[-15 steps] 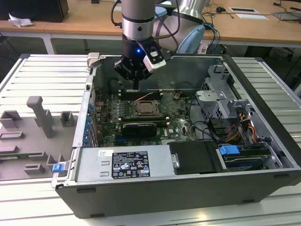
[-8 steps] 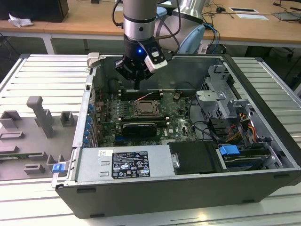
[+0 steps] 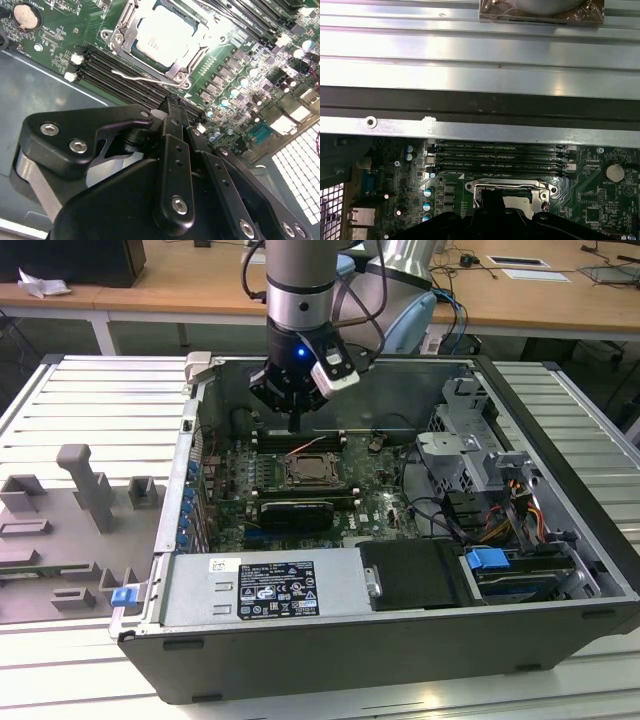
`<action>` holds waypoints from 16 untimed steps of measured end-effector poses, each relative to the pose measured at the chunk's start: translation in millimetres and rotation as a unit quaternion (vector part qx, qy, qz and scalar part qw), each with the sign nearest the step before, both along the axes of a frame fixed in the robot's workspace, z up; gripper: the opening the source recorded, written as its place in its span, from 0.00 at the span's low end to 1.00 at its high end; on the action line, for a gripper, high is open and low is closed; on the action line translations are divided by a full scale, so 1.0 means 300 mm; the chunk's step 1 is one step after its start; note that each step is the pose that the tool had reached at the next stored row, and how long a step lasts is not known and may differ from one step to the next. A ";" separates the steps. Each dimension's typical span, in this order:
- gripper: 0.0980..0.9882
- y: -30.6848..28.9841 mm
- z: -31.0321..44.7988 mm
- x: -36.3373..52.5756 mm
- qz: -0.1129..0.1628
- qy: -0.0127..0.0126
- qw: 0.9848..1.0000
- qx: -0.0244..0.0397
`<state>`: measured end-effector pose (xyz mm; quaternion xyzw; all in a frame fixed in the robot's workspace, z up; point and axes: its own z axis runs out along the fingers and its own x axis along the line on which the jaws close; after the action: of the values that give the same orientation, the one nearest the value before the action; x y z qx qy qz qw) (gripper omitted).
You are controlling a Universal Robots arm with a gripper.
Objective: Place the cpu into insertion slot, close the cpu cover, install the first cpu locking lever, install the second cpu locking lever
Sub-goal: 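Install the first cpu locking lever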
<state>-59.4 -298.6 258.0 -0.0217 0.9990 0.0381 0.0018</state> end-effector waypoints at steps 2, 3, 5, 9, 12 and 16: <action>0.01 0.000 -0.007 0.000 0.000 -0.005 1.000 0.000; 0.01 0.000 -0.011 0.000 0.000 -0.007 1.000 0.000; 0.01 0.000 -0.019 0.000 0.000 -0.008 1.000 0.000; 0.01 0.000 -0.037 0.000 0.000 -0.014 1.000 0.001; 0.01 0.000 -0.047 0.000 0.000 -0.019 1.000 0.005; 0.01 0.000 -0.061 0.001 0.000 -0.019 1.000 0.005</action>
<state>-59.0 -298.7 239.6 -0.0226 0.9986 0.0430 0.0210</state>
